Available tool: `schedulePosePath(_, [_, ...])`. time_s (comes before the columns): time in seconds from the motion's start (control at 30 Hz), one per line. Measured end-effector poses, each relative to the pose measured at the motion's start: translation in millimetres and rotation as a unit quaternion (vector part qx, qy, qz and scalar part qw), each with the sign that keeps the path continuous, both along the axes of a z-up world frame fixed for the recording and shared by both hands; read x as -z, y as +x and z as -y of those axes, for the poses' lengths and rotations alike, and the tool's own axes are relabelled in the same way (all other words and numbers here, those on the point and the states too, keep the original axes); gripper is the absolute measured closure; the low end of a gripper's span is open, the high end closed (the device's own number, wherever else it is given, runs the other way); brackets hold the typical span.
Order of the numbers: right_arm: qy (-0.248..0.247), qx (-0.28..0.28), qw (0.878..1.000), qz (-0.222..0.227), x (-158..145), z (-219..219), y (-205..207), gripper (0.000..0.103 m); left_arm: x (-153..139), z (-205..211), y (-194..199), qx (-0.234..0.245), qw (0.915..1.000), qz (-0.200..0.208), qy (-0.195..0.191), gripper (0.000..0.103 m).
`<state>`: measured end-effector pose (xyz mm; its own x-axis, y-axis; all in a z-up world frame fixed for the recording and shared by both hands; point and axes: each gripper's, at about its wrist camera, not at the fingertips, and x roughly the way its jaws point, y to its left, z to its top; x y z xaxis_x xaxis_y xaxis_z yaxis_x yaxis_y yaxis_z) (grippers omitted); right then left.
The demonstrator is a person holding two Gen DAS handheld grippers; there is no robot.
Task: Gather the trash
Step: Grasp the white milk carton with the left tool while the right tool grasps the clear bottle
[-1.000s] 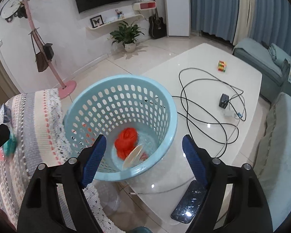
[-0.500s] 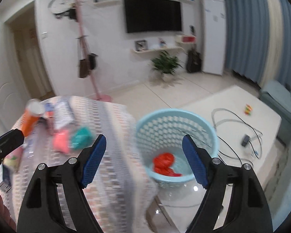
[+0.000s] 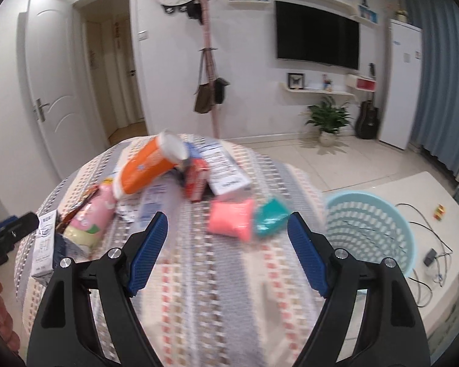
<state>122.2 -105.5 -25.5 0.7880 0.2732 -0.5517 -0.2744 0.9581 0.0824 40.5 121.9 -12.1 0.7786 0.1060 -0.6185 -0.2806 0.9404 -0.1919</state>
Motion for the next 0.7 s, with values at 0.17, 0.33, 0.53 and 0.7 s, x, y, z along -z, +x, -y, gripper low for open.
schedulePosePath(0.17, [0.004,-0.032,0.999,-0.021,18.3,-39.5,19.1,0.026,22.9,-29.1,-7.7,-0.023,0.9993,-0.016,-0.025,0.017])
schedulePosePath(0.33, [0.009,-0.048,0.997,-0.058,38.2,-65.0,42.2,0.026,46.2,-36.6,0.2,-0.045,0.9981,-0.037,-0.021,0.016])
schedulePosePath(0.53, [-0.002,-0.048,0.994,-0.094,52.6,-86.7,62.0,0.026,64.7,-46.3,9.3,-0.050,0.9965,-0.059,-0.032,0.016])
schedulePosePath(0.7, [-0.016,-0.040,0.993,-0.107,56.8,-98.4,71.6,0.026,69.9,-46.9,13.7,-0.049,0.9959,-0.065,-0.039,0.016])
